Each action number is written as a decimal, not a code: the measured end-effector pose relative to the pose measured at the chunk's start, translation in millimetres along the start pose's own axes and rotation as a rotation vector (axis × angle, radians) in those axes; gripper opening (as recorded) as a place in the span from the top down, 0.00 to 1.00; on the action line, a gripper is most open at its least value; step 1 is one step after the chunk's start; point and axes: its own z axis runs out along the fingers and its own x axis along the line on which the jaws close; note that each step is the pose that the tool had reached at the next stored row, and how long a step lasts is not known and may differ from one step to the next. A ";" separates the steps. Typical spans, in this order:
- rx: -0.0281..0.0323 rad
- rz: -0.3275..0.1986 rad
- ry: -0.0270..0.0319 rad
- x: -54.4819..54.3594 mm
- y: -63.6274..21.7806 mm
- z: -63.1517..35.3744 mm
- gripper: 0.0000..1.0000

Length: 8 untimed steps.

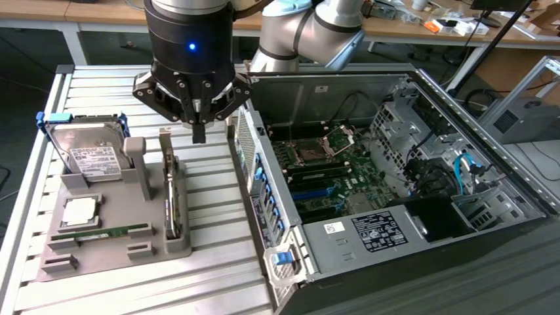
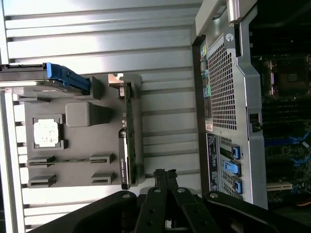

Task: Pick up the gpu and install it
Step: 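Pick up the gpu and move the gpu toward the slot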

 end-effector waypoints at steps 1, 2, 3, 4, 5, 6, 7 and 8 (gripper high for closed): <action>0.0000 0.000 0.0000 0.0 0.0 0.0 0.89; -0.0001 0.000 0.0000 0.0 0.0 0.0 0.89; -0.0001 0.000 0.0000 0.0 0.0 0.0 0.89; 0.0000 0.000 0.0000 0.0 0.0 0.0 0.89; -0.0001 0.000 -0.0001 0.0 0.0 0.0 0.89; 0.0000 0.000 0.0000 0.0 0.0 0.0 0.89; 0.0000 0.000 0.0000 0.0 0.0 0.0 0.89; 0.0000 0.000 0.0000 0.0 0.0 0.0 0.83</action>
